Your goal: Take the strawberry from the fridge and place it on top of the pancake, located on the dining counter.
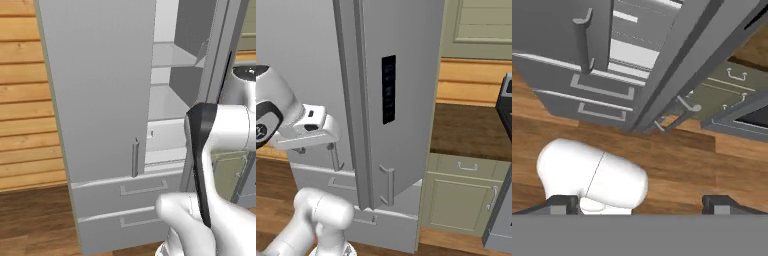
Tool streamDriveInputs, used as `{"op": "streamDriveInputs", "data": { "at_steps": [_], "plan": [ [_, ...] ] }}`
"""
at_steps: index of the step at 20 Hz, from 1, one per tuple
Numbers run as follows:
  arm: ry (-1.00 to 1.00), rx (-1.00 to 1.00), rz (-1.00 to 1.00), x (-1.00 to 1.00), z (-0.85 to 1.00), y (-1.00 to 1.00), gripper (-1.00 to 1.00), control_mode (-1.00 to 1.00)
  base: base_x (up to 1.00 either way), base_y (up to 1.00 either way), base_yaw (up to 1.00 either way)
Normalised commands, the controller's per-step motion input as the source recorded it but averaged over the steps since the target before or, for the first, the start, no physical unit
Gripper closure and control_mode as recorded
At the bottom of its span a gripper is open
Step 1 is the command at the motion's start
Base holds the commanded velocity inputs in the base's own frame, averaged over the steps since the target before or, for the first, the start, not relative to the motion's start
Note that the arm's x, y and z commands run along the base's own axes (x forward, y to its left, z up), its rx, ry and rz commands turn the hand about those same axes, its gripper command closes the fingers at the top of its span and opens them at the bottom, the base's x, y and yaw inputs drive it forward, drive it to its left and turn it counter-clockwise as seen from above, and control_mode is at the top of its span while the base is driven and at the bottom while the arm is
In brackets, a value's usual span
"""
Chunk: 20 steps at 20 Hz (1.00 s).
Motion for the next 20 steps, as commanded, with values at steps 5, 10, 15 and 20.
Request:
{"op": "streamDriveInputs", "data": {
  "at_steps": [5, 10, 15, 20],
  "plan": [
    [0.16, -0.43, 0.16, 0.10, 0.27, 0.55, -1.00, -1.00, 0.00, 0.00, 0.00],
    [0.09, -0.37, 0.29, 0.56, 0.08, 0.02, -1.00, -1.00, 0.00, 0.00, 0.00],
    [0.39, -0.25, 0.24, 0.94, 0.01, -0.01, -1.00, -1.00, 0.00, 0.00, 0.00],
    [0.15, -0.12, 0.09, 0.46, -0.16, -0.13, -1.00, -1.00, 0.00, 0.00, 0.00]
  ]
}}
